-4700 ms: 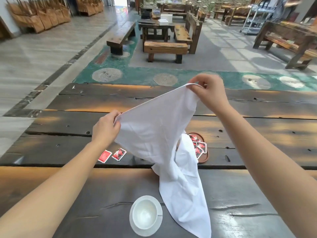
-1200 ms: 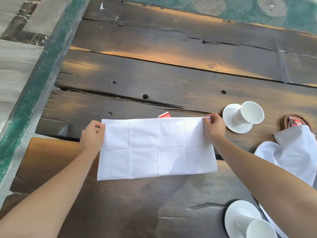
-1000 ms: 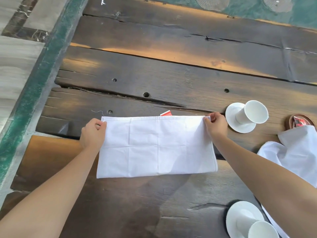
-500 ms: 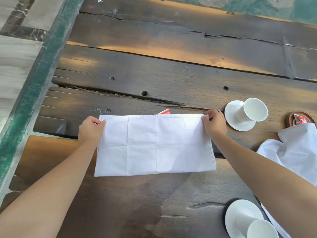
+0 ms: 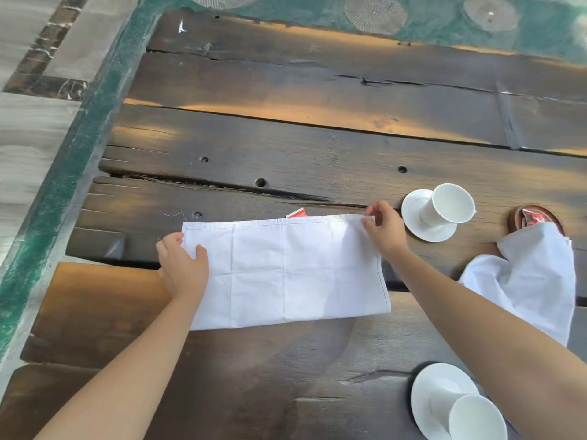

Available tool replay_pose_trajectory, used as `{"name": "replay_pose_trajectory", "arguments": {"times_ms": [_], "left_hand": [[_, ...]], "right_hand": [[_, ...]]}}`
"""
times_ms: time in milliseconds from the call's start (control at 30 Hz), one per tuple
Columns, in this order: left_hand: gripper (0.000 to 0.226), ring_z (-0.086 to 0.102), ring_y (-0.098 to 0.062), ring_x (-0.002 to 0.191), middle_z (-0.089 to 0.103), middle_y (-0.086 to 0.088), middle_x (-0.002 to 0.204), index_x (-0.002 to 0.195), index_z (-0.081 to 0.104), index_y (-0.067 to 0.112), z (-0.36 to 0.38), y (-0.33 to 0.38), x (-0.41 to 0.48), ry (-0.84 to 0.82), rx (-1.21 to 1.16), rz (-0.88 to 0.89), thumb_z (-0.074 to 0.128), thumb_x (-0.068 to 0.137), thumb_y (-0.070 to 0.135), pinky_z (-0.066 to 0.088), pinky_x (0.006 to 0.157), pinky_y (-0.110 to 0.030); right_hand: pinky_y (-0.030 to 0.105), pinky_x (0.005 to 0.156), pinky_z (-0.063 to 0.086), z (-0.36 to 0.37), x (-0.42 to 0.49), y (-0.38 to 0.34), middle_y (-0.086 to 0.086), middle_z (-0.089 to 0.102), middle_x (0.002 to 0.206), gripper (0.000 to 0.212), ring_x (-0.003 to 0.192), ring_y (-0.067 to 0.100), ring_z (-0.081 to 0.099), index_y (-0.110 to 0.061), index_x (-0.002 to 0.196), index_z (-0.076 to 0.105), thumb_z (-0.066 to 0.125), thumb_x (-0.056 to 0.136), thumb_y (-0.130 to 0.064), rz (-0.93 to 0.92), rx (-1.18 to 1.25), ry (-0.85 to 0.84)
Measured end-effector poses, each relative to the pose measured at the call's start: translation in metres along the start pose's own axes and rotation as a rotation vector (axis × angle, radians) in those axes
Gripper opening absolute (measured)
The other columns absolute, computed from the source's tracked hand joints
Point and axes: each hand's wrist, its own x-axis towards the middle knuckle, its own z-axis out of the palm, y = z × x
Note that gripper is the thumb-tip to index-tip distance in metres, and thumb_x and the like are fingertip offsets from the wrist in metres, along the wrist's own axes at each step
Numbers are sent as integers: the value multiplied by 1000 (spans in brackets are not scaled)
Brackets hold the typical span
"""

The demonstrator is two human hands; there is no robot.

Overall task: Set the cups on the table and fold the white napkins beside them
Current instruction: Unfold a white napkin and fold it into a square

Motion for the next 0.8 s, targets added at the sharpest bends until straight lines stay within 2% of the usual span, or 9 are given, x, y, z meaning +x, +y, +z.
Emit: {"name": "replay_pose_trajectory", "arguments": {"times_ms": [100, 200, 267, 367, 467, 533, 600, 700, 800], "left_hand": [[32, 59, -25, 87, 50, -6, 120, 117, 45, 11, 5, 22, -24, -120, -117, 155, 56, 87, 10, 44, 79, -38], [32, 59, -14, 79, 57, 4, 107, 115, 43, 19, 6, 54, -60, -268, -241, 249, 55, 86, 12, 45, 69, -31], [33, 58, -4, 79, 55, 13, 100, 110, 40, 28, 5, 73, -94, -387, -226, 357, 58, 83, 21, 46, 69, -30], [45, 54, 2, 86, 48, 21, 105, 109, 32, 36, 2, 98, -148, -538, -169, 498, 61, 75, 44, 44, 70, -27], [66, 48, -3, 106, 38, 19, 121, 118, 29, 31, -5, 117, -182, -539, -183, 502, 63, 68, 58, 48, 81, -33], [78, 47, -10, 114, 36, 13, 127, 125, 27, 27, -13, 126, -192, -503, -175, 464, 64, 66, 62, 47, 86, -37], [81, 48, -16, 116, 36, 7, 129, 130, 25, 25, -24, 128, -197, -450, -172, 431, 66, 68, 57, 47, 87, -39], [67, 49, -20, 117, 38, 6, 131, 133, 25, 24, -45, 120, -196, -401, -187, 420, 64, 79, 34, 48, 88, -43], [42, 54, -19, 107, 50, 13, 117, 115, 36, 30, -77, 101, -187, -400, -246, 401, 55, 80, 16, 49, 83, -39]], "right_hand": [[23, 61, 37, -12, -14, -18, -8, 49, 69, 21, 59, 7, 41, -13, 103, 60, 63, 83, -8, -81, 39, -115], [13, 53, 34, -28, -38, -43, -9, 47, 63, 18, 55, 4, 39, -14, 97, 66, 62, 82, -4, -190, 17, -246], [17, 55, 36, -39, -57, -63, -6, 52, 68, 19, 56, 5, 41, -18, 93, 67, 59, 84, -4, -230, 19, -318], [22, 54, 38, -51, -87, -95, -6, 54, 69, 23, 57, 11, 43, -20, 84, 68, 53, 86, -2, -275, 49, -423], [24, 53, 46, -56, -117, -120, 6, 59, 69, 27, 61, 18, 50, -21, 78, 68, 52, 90, -3, -222, 187, -503], [23, 55, 52, -55, -132, -132, 8, 62, 70, 22, 62, 17, 58, -17, 83, 69, 54, 91, -4, -175, 298, -521], [20, 57, 54, -54, -147, -145, 3, 62, 70, 12, 63, 12, 59, -12, 91, 71, 60, 90, -7, -154, 368, -511], [19, 61, 56, -53, -164, -161, 3, 62, 77, 8, 65, 10, 58, -13, 91, 70, 63, 89, -10, -157, 465, -513], [23, 69, 59, -60, -174, -175, 8, 65, 83, 8, 72, 15, 62, -12, 91, 69, 63, 89, -8, -193, 601, -534]]}}
